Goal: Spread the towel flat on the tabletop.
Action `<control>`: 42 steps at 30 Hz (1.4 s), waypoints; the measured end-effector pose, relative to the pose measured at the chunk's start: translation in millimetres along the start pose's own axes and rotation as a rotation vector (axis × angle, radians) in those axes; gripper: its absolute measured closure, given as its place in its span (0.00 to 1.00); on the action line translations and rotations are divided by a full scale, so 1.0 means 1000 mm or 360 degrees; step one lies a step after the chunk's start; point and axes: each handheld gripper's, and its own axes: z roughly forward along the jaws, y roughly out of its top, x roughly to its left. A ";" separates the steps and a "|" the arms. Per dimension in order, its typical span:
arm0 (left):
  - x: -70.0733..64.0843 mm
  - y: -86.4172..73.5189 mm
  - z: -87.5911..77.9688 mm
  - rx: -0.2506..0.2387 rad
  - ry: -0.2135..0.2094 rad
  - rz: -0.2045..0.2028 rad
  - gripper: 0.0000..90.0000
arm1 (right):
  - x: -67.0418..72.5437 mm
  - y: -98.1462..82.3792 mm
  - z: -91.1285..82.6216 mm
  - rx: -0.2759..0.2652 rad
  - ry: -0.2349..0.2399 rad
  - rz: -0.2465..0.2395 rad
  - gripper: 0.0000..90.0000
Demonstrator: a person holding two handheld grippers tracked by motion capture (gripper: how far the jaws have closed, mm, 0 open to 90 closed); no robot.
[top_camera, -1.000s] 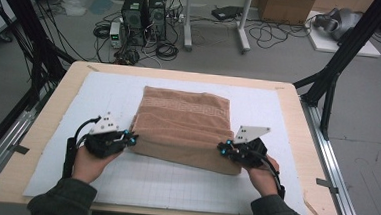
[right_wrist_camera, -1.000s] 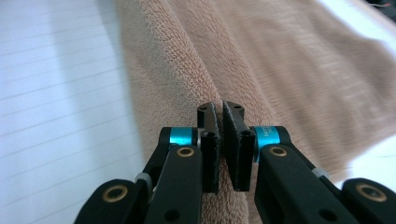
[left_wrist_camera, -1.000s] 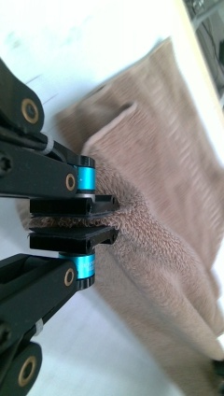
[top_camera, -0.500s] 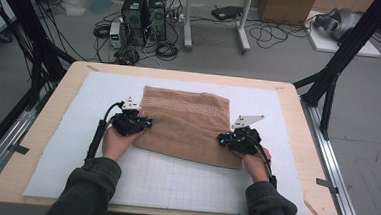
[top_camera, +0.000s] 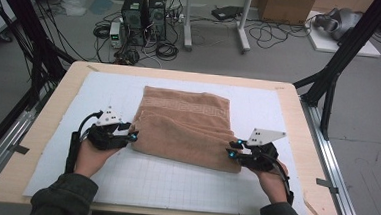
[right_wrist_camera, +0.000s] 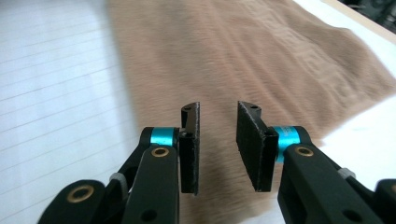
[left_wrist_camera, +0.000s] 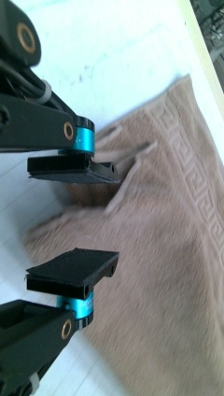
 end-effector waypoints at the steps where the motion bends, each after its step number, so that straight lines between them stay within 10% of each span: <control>1: -0.005 -0.004 0.003 0.0022 -0.0022 0.0017 0.63 | 0.003 -0.002 0.001 0.0019 0.0010 -0.0012 0.78; 11: -0.013 -0.022 0.046 0.0219 -0.0098 0.0050 0.67 | 0.010 -0.025 0.048 0.0238 0.0071 -0.0058 0.75; 16: -0.016 -0.019 0.047 0.0211 -0.0088 0.0062 0.93 | 0.011 -0.023 0.052 0.0224 0.0126 -0.0024 0.93; 27: -0.026 -0.002 -0.017 0.0009 -0.0109 0.0106 0.95 | 0.025 0.007 0.019 0.0055 0.0166 -0.0101 0.96; 33: -0.020 0.014 -0.043 -0.0072 -0.0297 -0.0009 0.95 | 0.032 0.028 -0.002 0.0001 0.0186 -0.0164 0.96; 42: 0.002 0.019 0.031 0.0023 -0.0052 -0.0024 0.95 | 0.005 0.002 0.036 0.0145 0.0103 0.0019 0.96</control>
